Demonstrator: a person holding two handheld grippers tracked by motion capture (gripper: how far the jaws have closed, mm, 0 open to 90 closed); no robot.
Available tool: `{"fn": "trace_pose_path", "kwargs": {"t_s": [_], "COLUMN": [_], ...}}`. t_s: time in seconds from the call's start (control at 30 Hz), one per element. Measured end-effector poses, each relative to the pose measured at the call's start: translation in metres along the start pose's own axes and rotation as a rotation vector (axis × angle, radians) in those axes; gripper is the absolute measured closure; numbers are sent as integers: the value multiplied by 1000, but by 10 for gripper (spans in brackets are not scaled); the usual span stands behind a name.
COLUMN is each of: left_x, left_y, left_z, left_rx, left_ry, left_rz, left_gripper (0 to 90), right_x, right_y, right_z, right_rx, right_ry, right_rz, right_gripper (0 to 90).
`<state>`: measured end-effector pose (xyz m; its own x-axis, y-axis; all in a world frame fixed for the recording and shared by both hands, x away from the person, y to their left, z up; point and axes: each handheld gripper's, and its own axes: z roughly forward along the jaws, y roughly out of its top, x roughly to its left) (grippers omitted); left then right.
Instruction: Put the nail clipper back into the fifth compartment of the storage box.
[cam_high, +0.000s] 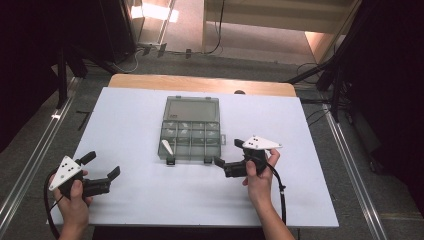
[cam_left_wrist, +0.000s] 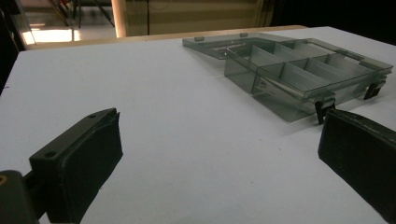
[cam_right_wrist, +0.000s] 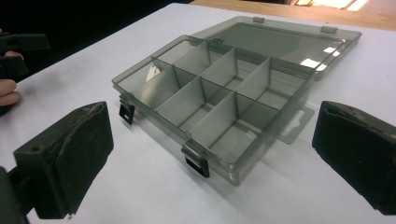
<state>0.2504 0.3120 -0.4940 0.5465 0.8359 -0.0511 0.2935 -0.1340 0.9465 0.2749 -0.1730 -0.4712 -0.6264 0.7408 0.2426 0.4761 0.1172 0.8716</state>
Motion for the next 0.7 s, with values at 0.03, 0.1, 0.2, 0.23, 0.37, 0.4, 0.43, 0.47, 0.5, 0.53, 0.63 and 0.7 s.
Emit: {"fn": "trace_pose_path", "kwargs": {"t_s": [0.03,0.1,0.2,0.23,0.37,0.4,0.43,0.47,0.5,0.53,0.63,0.7], "left_x": [0,0,0,0,0,0,0,-1,-1,-1,-1,-1], "left_y": [0,0,0,0,0,0,0,0,0,0,0,0], "left_z": [0,0,0,0,0,0,0,0,0,0,0,0], "left_rx": [1,1,-1,-1,-2,-2,-1,-1,-1,0,0,-1], "left_ry": [1,2,2,3,3,4,4,4,4,5,6,7], "left_rz": [0,0,0,0,0,-1,0,0,1,1,0,0], "left_gripper": [0,0,0,0,0,0,0,0,0,0,0,0], "right_x": [-1,-4,-7,-9,-14,-16,-19,-19,-20,-22,-26,-29], "right_y": [-1,-3,-7,-8,-13,-15,-18,-18,-19,-21,-25,-29], "right_z": [-2,-7,-15,-18,-29,-32,-38,-38,-40,-44,-52,-59], "right_rx": [-1,-9,-15,-21,-39,-42,-44,-44,-49,-51,-51,-52], "right_ry": [-3,-9,-19,-21,-32,-36,-44,-44,-50,-55,-70,-81], "right_rz": [0,2,7,7,15,13,19,19,15,14,18,13], "right_gripper": [0,0,0,0,0,0,0,0,0,0,0,0]}}
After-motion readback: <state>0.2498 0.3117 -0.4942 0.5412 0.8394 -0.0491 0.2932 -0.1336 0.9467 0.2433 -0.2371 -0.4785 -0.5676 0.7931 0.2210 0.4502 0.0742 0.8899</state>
